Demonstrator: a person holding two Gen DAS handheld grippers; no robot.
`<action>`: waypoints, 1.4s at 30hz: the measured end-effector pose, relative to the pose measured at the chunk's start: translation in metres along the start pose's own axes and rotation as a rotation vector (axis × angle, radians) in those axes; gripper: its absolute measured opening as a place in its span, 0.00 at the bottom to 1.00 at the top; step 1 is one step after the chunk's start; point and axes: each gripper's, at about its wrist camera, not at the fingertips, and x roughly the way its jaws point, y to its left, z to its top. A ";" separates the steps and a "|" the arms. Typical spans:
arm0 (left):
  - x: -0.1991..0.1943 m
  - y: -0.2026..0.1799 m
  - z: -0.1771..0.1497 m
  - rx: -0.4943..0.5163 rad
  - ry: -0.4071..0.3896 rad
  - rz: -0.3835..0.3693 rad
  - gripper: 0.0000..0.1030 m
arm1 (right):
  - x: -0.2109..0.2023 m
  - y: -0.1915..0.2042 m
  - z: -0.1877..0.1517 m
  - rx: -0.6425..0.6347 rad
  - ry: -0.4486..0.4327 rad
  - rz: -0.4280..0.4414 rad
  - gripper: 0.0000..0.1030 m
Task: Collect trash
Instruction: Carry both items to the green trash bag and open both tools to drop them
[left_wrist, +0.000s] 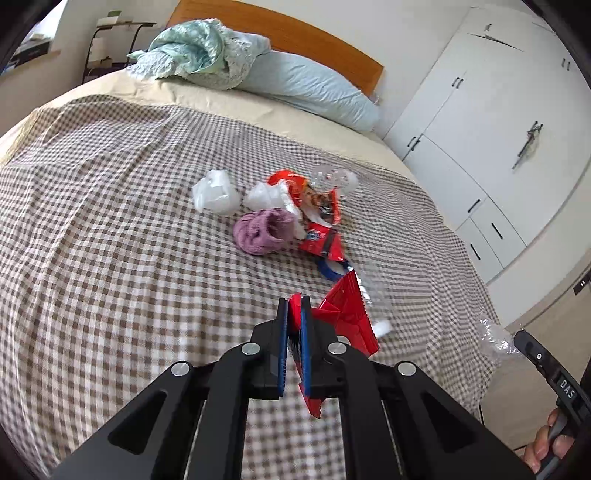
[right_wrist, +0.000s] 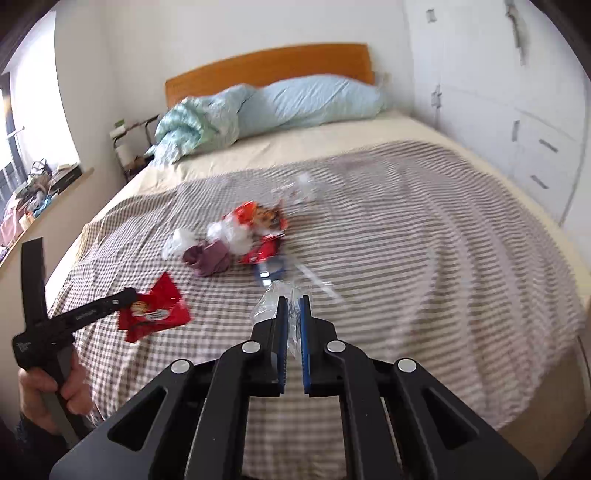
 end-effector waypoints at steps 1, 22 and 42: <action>-0.011 -0.016 -0.006 0.022 0.004 -0.029 0.03 | -0.016 -0.016 -0.005 0.017 -0.010 -0.017 0.06; 0.082 -0.299 -0.250 0.652 0.624 -0.242 0.03 | -0.131 -0.262 -0.324 0.416 0.334 -0.302 0.06; 0.179 -0.366 -0.422 1.007 0.929 -0.094 0.04 | -0.075 -0.311 -0.454 0.661 0.494 -0.296 0.52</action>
